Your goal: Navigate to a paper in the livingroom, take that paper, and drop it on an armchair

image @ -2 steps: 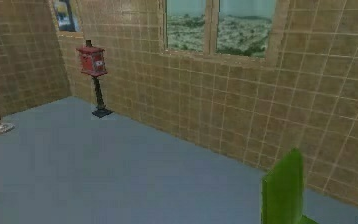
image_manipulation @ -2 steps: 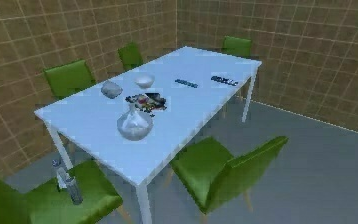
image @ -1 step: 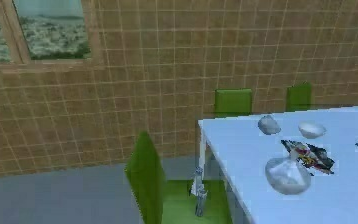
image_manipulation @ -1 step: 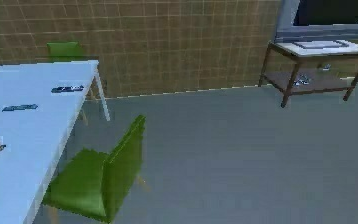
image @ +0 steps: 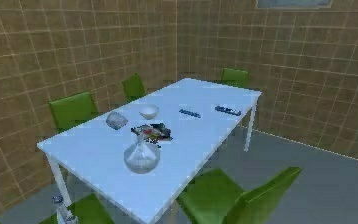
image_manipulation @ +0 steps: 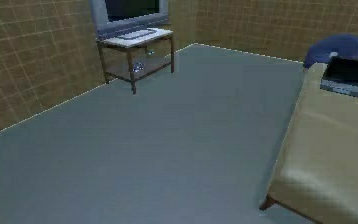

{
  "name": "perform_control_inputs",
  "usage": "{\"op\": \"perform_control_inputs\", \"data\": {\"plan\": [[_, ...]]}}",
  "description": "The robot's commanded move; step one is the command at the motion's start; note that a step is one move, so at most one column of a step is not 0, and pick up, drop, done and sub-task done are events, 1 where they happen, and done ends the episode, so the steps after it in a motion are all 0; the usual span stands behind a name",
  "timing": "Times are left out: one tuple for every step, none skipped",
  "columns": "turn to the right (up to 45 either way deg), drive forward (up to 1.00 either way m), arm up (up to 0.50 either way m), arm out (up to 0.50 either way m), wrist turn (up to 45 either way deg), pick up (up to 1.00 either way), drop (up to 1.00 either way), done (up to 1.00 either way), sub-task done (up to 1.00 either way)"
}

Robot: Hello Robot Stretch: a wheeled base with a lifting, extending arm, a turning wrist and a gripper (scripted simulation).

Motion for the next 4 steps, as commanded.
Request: {"op": "perform_control_inputs", "data": {"plan": [[45.0, 0.00, 0.00, 0.00, 0.0, 0.00, 0.00, 0.00, 0.00], [9.0, 0.00, 0.00, 0.00, 0.0, 0.00, 0.00, 0.00, 0.00], [0.0, 0.70, 0.00, 0.00, 0.0, 0.00, 0.00, 0.00, 0.00], [-18.0, 0.00, 0.00, 0.00, 0.0, 0.00, 0.00, 0.00, 0.00]]}}
